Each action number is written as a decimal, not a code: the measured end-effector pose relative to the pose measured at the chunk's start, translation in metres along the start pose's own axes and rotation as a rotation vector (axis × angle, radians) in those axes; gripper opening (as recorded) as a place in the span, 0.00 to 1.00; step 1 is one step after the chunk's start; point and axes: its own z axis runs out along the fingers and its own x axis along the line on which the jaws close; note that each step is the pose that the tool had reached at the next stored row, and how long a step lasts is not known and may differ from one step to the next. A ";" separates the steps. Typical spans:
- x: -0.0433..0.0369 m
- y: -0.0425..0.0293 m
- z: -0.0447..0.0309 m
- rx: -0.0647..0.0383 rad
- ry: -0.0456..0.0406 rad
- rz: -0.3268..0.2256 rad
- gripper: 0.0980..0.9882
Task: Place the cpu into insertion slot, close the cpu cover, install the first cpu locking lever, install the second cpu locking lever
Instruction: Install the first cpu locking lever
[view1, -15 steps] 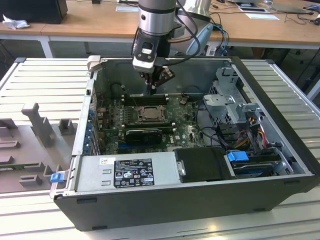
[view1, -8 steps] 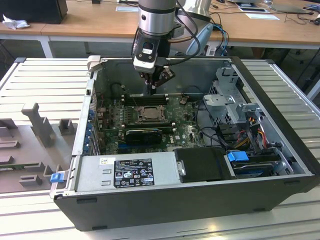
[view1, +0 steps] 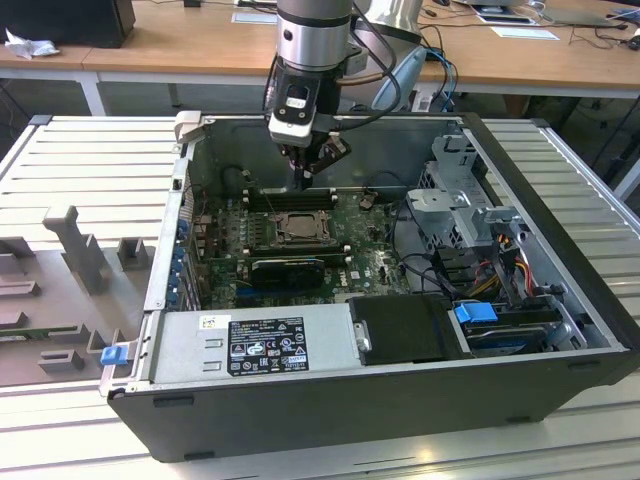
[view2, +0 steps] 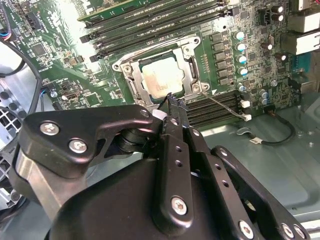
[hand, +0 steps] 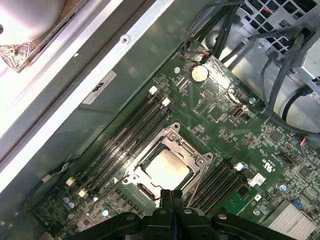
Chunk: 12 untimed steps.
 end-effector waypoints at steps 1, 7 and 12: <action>0.0000 0.0000 0.0000 0.000 -0.0001 -0.003 0.01; 0.0000 0.0000 0.0000 0.000 0.0000 -0.027 0.01; 0.0000 0.0000 0.0000 0.000 -0.0001 -0.044 0.01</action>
